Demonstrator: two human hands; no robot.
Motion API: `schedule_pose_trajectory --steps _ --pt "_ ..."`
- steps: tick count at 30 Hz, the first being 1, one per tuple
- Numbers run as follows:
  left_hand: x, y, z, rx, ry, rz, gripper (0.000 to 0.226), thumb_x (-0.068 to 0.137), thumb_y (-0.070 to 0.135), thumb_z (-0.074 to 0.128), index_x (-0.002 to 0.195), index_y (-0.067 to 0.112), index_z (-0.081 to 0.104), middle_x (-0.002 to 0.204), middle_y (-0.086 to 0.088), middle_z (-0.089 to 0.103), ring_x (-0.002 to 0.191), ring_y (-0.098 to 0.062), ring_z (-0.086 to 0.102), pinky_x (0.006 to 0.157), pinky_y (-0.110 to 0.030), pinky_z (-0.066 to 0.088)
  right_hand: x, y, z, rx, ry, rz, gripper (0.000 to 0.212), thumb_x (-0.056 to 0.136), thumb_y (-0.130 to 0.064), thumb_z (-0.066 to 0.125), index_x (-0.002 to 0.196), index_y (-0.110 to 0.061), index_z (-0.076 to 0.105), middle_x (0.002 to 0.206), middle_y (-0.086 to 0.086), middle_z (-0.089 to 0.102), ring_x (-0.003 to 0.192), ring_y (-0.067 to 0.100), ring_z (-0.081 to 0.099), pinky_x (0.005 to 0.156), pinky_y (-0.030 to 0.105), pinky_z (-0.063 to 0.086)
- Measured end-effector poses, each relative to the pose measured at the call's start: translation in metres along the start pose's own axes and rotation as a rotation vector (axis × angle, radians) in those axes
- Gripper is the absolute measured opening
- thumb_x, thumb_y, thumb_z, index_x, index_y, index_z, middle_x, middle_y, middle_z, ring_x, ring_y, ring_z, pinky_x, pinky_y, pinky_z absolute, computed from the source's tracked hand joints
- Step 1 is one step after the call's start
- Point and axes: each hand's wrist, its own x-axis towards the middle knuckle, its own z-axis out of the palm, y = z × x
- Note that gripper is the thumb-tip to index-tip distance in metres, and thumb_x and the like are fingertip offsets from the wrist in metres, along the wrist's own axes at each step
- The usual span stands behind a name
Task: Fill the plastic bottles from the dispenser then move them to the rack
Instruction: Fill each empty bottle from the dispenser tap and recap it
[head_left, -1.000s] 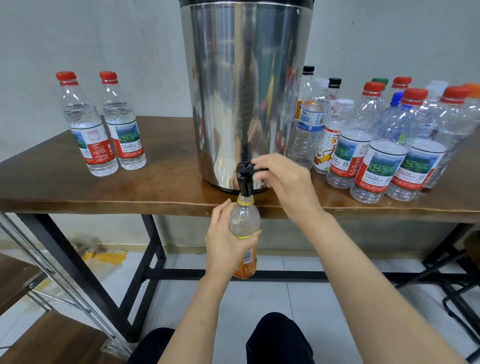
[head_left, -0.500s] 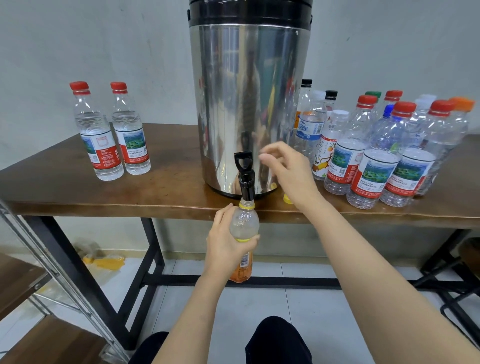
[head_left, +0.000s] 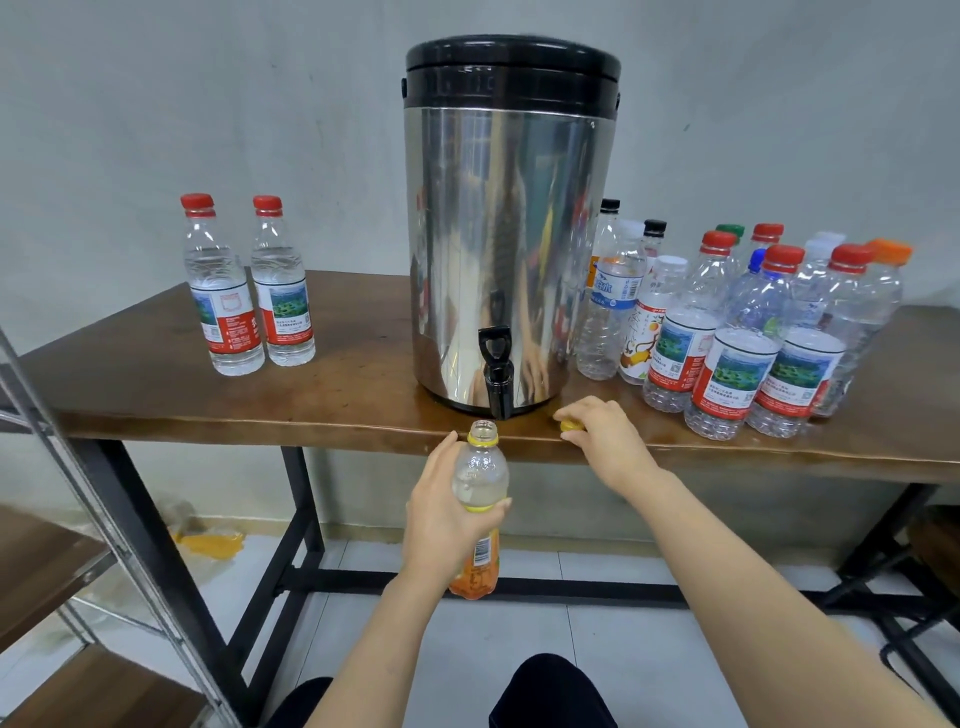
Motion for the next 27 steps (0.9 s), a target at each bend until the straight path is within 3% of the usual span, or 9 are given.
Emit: schedule_pose_trajectory --steps 5,7,9,11,13,15,19,22,27 --pt "-0.005 0.002 -0.024 -0.015 0.047 0.018 0.065 0.064 0.03 0.089 0.12 0.035 0.056 0.116 0.016 0.054 0.101 0.013 0.051 0.081 -0.011 0.04 -0.006 -0.01 -0.001 0.16 0.128 0.017 0.026 0.095 -0.006 0.059 0.119 -0.014 0.065 0.12 0.008 0.059 0.104 0.021 0.042 0.085 0.026 0.03" --pt "-0.005 0.002 -0.035 -0.085 0.085 0.001 0.066 0.062 0.03 0.089 0.12 0.038 0.057 0.111 0.017 0.061 0.102 0.005 0.057 0.085 -0.023 0.05 -0.006 -0.023 -0.015 0.279 0.29 -0.032 0.028 0.093 -0.005 0.062 0.119 -0.014 0.064 0.117 0.006 0.06 0.108 0.027 0.052 0.095 0.034 0.039" --pt "-0.004 0.003 -0.046 -0.138 0.122 -0.031 0.071 0.06 0.031 0.089 0.122 0.039 0.057 0.109 0.017 0.065 0.102 -0.005 0.062 0.088 -0.034 0.054 -0.009 -0.047 -0.038 0.409 0.436 -0.135 0.027 0.093 -0.007 0.063 0.118 -0.014 0.064 0.111 -0.001 0.059 0.101 0.02 0.056 0.093 0.04 0.047" --pt "-0.002 0.006 -0.058 -0.167 0.142 -0.057 0.075 0.06 0.026 0.091 0.122 0.044 0.053 0.108 0.02 0.066 0.099 -0.005 0.064 0.086 -0.034 0.055 -0.015 -0.078 -0.065 0.521 0.483 -0.271 0.028 0.093 -0.007 0.063 0.118 -0.017 0.063 0.109 -0.005 0.059 0.095 0.008 0.055 0.088 0.03 0.048" --pt "-0.001 0.007 -0.067 -0.188 0.156 -0.07 0.077 0.059 0.023 0.092 0.121 0.042 0.051 0.105 0.02 0.067 0.097 -0.002 0.064 0.085 -0.034 0.055 -0.021 -0.109 -0.084 0.577 0.402 -0.413 0.03 0.092 -0.005 0.063 0.118 -0.018 0.063 0.111 -0.006 0.059 0.097 0.004 0.056 0.087 0.021 0.047" --pt "-0.001 0.007 -0.074 -0.196 0.17 -0.078 0.074 0.058 0.022 0.093 0.117 0.039 0.052 0.104 0.019 0.067 0.097 -0.001 0.064 0.086 -0.036 0.056 -0.024 -0.132 -0.091 0.576 0.217 -0.518 0.031 0.09 -0.002 0.063 0.116 -0.019 0.065 0.111 -0.005 0.061 0.099 0.008 0.057 0.088 0.022 0.048" --pt "-0.002 0.006 -0.088 -0.174 0.178 -0.067 0.072 0.057 0.024 0.094 0.113 0.041 0.053 0.106 0.021 0.066 0.098 0.0 0.063 0.085 -0.033 0.056 -0.017 -0.158 -0.077 0.381 -0.077 -0.618 0.03 0.089 0.001 0.065 0.115 -0.014 0.069 0.114 -0.003 0.062 0.099 0.003 0.056 0.089 0.02 0.047" --pt "-0.005 0.006 -0.099 -0.158 0.173 -0.05 0.072 0.057 0.029 0.094 0.115 0.041 0.053 0.107 0.02 0.066 0.098 -0.001 0.063 0.084 -0.032 0.057 -0.01 -0.172 -0.065 0.325 -0.172 -0.685 0.028 0.089 0.001 0.066 0.113 -0.011 0.07 0.109 -0.005 0.061 0.096 -0.003 0.056 0.085 0.011 0.044" --pt "-0.007 0.003 -0.112 -0.125 0.179 -0.043 0.072 0.057 0.03 0.093 0.115 0.041 0.052 0.109 0.018 0.066 0.1 -0.004 0.064 0.083 -0.032 0.057 -0.004 -0.19 -0.06 0.277 -0.215 -0.714 0.028 0.089 -0.001 0.067 0.115 -0.012 0.07 0.114 0.001 0.064 0.102 0.005 0.055 0.09 0.011 0.043"
